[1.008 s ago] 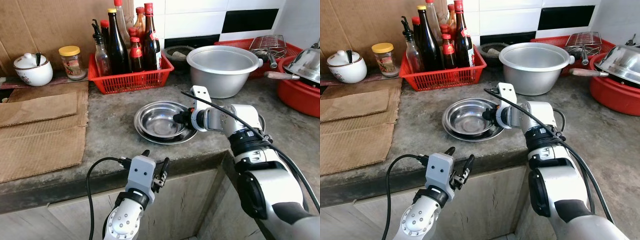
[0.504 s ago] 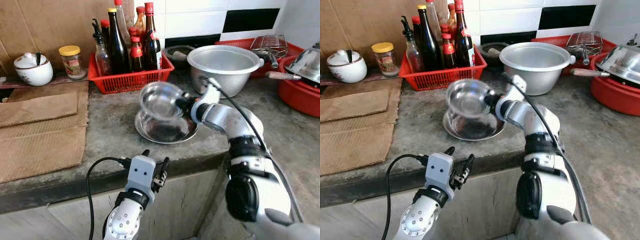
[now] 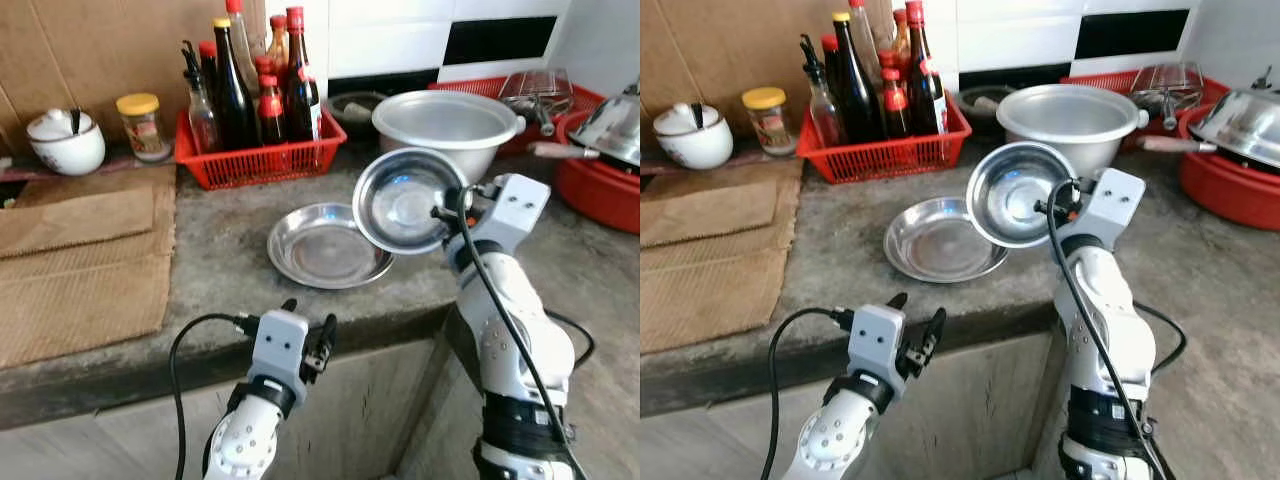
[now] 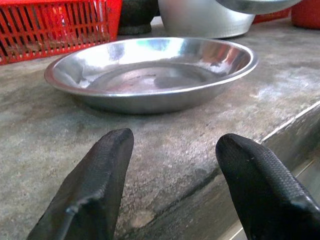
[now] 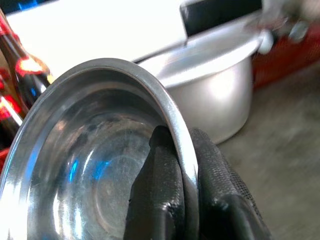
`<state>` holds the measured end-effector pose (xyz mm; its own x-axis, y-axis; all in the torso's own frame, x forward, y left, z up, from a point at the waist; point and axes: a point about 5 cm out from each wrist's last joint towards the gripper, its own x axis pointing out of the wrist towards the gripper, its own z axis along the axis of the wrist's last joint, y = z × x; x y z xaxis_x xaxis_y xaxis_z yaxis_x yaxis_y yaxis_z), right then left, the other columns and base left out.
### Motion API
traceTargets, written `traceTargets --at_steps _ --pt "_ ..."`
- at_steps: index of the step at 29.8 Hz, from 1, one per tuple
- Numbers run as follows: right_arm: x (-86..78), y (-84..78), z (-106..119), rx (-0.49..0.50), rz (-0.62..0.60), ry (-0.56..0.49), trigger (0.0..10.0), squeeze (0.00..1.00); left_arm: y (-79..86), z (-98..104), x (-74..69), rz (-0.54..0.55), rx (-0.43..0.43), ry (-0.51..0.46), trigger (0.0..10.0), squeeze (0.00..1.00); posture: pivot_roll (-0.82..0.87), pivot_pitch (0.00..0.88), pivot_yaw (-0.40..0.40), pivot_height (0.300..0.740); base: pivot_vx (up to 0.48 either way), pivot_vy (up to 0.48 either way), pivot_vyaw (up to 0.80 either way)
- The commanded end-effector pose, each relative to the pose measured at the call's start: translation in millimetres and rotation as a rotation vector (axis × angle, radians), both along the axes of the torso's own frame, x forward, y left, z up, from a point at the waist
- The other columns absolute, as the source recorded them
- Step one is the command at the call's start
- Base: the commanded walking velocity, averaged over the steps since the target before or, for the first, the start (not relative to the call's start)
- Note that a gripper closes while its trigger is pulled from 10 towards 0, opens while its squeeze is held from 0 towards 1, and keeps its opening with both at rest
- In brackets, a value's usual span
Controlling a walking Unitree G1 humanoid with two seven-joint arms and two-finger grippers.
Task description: Kitchen organization
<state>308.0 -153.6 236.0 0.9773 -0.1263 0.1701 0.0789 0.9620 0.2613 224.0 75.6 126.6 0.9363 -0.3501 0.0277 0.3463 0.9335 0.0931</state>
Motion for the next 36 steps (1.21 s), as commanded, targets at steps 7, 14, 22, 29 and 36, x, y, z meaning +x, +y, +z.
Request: traceTargets --at_steps 7,14,22,29,36 --pt "-27.3 8.7 -1 -0.196 -0.085 -0.087 0.0 0.00 -1.7 8 0.7 -0.020 -0.019 -0.027 10.0 0.00 0.10 0.009 -0.012 0.740 0.000 0.000 0.00" --pt "-34.3 8.9 -11 -0.238 -0.094 -0.071 0.0 0.00 -3.9 18 3.3 -0.021 -0.021 -0.069 10.0 0.00 0.10 0.014 -0.013 0.740 0.000 0.000 0.00" --pt "-34.9 10.8 -15 -0.250 -0.102 -0.055 10.0 0.00 -3.4 13 2.4 -0.017 -0.017 -0.049 10.0 0.00 0.10 0.015 -0.014 0.740 -0.062 0.000 0.00" --pt "-35.6 11.1 -12 -0.213 -0.066 -0.073 10.0 0.00 -3.5 14 2.3 -0.017 -0.020 -0.048 10.0 0.00 0.10 0.020 -0.016 0.740 -0.273 0.000 0.00" --pt "-35.5 10.1 6 -0.166 -0.079 -0.147 10.0 0.00 -4.5 15 3.4 -0.021 -0.024 -0.051 10.0 0.00 0.10 0.017 -0.011 0.740 -0.294 0.000 0.00"
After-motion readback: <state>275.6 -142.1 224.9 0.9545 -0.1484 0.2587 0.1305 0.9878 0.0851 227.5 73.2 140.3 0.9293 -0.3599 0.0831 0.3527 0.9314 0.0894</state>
